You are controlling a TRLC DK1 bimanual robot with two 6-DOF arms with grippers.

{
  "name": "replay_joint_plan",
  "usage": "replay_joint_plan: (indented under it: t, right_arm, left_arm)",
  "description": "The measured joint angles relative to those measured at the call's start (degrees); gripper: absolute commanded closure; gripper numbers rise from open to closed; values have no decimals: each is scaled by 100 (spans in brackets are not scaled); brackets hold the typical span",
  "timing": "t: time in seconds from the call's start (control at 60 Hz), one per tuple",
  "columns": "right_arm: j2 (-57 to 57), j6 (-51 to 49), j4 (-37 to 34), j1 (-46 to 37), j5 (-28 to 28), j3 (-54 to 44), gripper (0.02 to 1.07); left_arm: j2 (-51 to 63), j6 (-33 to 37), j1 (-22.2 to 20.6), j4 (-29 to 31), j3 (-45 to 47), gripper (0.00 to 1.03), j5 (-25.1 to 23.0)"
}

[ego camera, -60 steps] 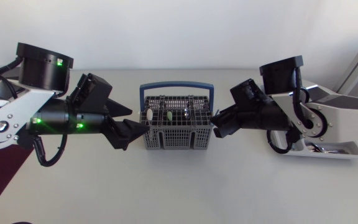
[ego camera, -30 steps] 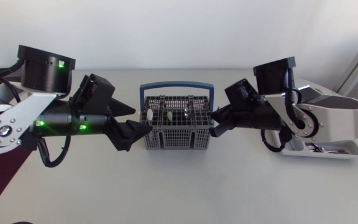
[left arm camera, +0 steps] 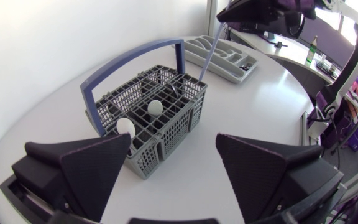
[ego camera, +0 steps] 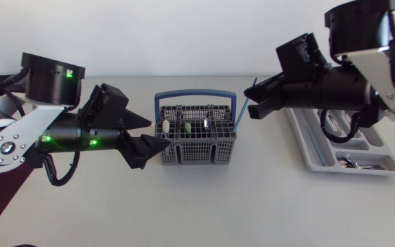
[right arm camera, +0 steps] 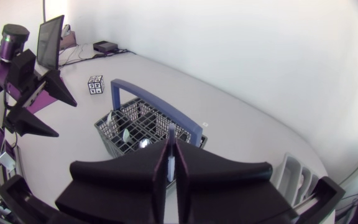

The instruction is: Transfer all utensils from the basket to the drawer tray.

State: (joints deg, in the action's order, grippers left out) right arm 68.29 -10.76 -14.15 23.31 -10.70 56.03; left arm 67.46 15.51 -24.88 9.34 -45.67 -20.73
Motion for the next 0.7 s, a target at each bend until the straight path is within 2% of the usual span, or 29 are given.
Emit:
replay_joint_plan:
  t: [0.183, 0.317, 0.55, 0.7]
  right_arm:
    - [-566, 0, -682, -46, -28, 299, 101]
    - [-855, 0, -1294, -372, -201, 553, 101]
    - [-654, -380, -2159, -1814, -551, 774, 101]
    - [-13, -741, -2343, -2721, -599, 782, 101]
  left_arm:
    - [0, 0, -39, 0, 0, 8, 20]
    - [0, 0, -44, 0, 0, 8, 66]
    - [160, 2, -44, 138, -2, 8, 151]
    - [236, 2, -61, 153, -15, 8, 170]
